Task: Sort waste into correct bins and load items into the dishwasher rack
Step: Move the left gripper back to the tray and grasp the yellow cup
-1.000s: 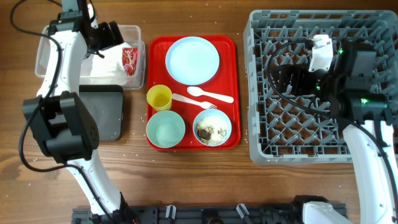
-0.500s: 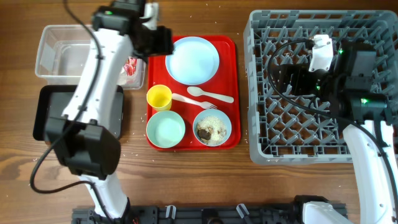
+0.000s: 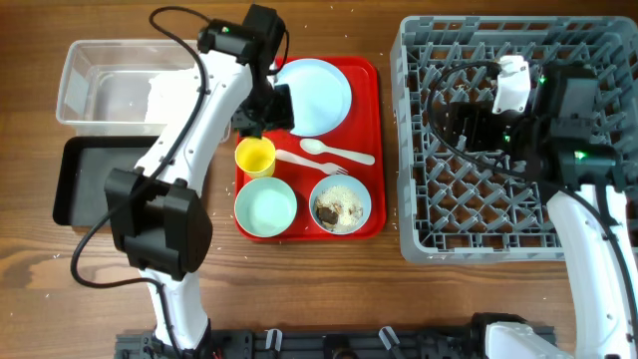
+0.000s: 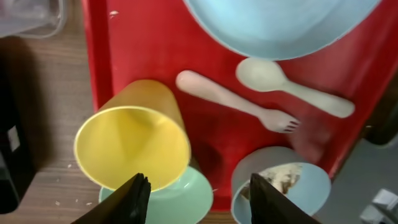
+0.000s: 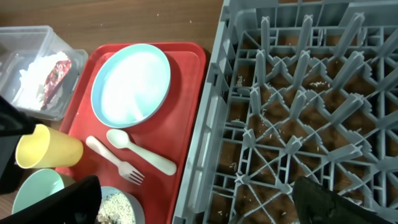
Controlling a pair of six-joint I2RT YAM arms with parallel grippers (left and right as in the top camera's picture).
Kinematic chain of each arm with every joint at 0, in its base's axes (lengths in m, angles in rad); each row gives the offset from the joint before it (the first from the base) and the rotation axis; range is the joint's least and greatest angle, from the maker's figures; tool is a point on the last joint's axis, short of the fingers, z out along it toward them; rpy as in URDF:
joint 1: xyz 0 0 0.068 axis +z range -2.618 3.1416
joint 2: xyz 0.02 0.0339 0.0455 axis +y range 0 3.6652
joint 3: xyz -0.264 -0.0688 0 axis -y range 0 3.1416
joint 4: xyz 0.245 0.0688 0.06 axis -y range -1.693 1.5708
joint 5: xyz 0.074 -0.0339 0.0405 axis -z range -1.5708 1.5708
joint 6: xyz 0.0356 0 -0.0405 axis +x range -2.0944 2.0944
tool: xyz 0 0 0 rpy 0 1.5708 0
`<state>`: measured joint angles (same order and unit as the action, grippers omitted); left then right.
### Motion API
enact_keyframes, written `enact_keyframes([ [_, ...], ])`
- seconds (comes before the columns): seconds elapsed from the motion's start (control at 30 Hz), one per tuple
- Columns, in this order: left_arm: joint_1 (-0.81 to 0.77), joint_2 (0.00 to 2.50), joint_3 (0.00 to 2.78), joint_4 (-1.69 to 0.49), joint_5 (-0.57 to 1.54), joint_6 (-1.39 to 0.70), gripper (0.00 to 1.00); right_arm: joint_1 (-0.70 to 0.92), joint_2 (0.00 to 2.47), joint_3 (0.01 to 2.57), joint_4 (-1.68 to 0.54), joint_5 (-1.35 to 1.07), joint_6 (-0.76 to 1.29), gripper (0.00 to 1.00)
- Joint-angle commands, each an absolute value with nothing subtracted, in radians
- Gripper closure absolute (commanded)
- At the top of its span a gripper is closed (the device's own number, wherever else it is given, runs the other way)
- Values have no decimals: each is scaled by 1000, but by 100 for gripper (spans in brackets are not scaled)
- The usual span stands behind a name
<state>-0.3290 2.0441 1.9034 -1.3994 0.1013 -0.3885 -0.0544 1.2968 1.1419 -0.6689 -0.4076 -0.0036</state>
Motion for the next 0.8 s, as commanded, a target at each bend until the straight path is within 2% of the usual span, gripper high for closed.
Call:
enact_keyframes([
  [0.0,-307,2048,1884,-1435,4,-426,47,-56,1325,1165,-674,-420,4,0],
  [0.13,-278,2048,1882,-1414,2,-396,48,-56,1333,1165,-675,-420,8,0],
  [0.27,-323,2048,1857,-1387,10,-392,51,-56,1333,1165,-672,-419,8,0],
  [0.5,-368,2048,1659,-1275,10,-393,54,-56,1333,1165,-671,-420,8,0],
  [0.57,-368,2048,1622,-1234,9,-389,70,-56,1333,1165,-668,-420,8,0],
  [0.63,-368,2048,1608,-1206,9,-389,96,-56,1333,1165,-666,-420,11,0],
  [0.77,-364,2045,1650,-1210,10,-389,96,-56,1333,1165,-659,-429,30,0],
])
